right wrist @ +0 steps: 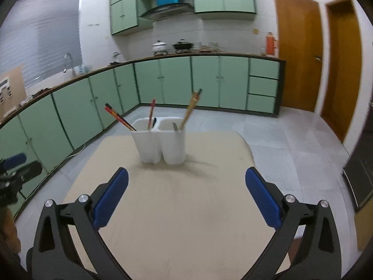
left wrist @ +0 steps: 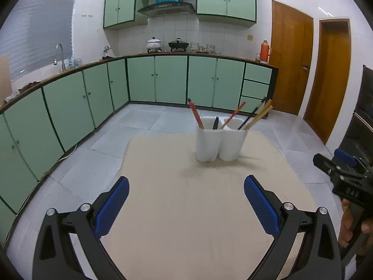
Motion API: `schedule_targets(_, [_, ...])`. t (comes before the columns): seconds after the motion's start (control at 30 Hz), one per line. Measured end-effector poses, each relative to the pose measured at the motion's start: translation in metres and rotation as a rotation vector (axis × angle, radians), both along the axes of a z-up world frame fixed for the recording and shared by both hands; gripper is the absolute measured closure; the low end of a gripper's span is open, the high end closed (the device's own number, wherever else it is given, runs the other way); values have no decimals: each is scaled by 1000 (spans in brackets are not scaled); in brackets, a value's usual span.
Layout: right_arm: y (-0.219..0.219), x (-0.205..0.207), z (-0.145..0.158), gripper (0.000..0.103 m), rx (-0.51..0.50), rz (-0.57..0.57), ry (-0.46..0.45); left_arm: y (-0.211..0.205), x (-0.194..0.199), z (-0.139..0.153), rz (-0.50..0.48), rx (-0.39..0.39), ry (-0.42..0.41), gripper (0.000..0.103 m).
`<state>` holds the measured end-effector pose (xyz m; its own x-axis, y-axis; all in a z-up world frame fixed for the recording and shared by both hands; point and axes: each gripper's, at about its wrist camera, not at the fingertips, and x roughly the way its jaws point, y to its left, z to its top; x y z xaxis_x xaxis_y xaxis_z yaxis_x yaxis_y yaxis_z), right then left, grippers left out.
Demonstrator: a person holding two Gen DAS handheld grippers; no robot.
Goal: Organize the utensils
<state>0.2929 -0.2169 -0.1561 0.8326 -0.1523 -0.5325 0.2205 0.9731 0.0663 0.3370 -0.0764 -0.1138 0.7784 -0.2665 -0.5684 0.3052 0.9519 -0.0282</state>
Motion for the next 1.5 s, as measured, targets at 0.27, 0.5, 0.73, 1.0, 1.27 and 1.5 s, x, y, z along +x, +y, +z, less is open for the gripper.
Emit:
schedule_targets(0.27, [29,-60,6,6,-31,4,33,22,-78,8,44,-29,-14,6])
schedule_targets(0.5, [50,-117,22,6,-31,-18,9,34,-133,25,74,-26,-38,6])
schedule_targets(0.73, [68,-170,40,6,-65,-31,-25,39,-193,42,75,-12,-95,6])
schedule_targets(1.0, [80,-225,64,6,-57,-48,-89,61,-251,55,119,-42,-110,6])
schedule_targets(1.27, [98,-266,75,6,-97,-43,-122,85,-294,59,171,-82,-119,6])
schedule_targets(1.5, [101,-287,79,6,-111,-54,-142,94,-314,69,191,-93,-171,6])
